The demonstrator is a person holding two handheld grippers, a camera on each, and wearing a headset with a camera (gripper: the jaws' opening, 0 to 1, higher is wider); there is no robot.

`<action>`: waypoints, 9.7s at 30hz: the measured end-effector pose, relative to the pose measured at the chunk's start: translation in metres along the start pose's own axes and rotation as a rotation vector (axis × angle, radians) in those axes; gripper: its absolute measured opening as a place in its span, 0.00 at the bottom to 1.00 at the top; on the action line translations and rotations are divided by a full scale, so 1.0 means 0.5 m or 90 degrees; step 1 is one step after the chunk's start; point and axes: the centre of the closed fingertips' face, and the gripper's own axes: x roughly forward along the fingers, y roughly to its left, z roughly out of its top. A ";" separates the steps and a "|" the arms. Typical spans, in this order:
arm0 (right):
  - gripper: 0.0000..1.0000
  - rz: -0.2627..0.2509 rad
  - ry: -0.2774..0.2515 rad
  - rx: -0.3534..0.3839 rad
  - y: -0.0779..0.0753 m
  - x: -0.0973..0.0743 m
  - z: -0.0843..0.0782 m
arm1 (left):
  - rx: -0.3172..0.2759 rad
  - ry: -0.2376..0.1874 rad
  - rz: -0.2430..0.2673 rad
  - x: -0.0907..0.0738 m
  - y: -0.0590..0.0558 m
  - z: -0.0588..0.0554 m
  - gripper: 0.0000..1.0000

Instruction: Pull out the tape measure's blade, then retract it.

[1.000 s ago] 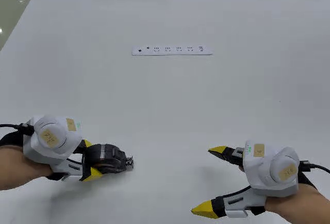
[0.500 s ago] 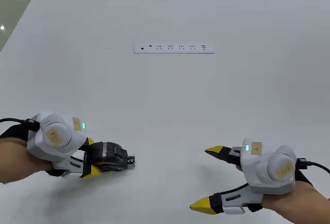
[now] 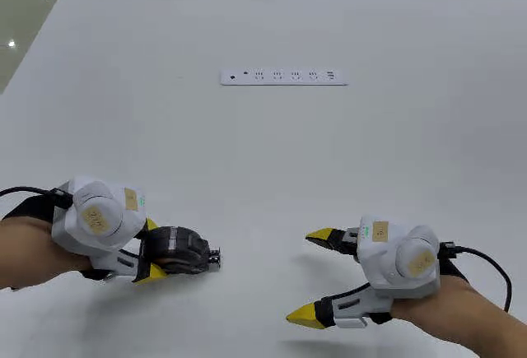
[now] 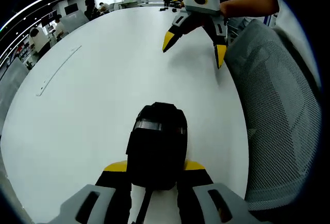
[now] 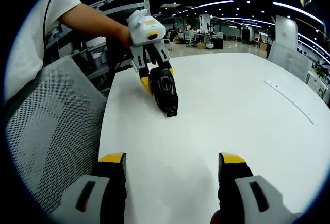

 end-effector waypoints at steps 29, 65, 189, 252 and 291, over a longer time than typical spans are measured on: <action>0.53 0.070 -0.004 -0.029 -0.007 0.135 0.042 | 0.001 0.010 0.000 0.003 0.004 -0.006 0.30; 0.18 0.102 -0.031 -0.117 0.009 0.223 0.091 | 0.003 0.014 -0.004 0.003 0.002 -0.005 0.30; 0.09 0.090 0.036 -0.161 -0.061 0.069 -0.018 | -0.015 0.002 -0.007 0.009 0.002 0.005 0.30; 0.09 0.063 0.091 -0.162 -0.115 -0.061 -0.107 | -0.015 0.005 -0.001 0.011 0.002 0.011 0.30; 0.09 0.017 0.106 -0.130 -0.136 -0.130 -0.161 | -0.011 0.006 -0.003 0.013 0.002 0.013 0.30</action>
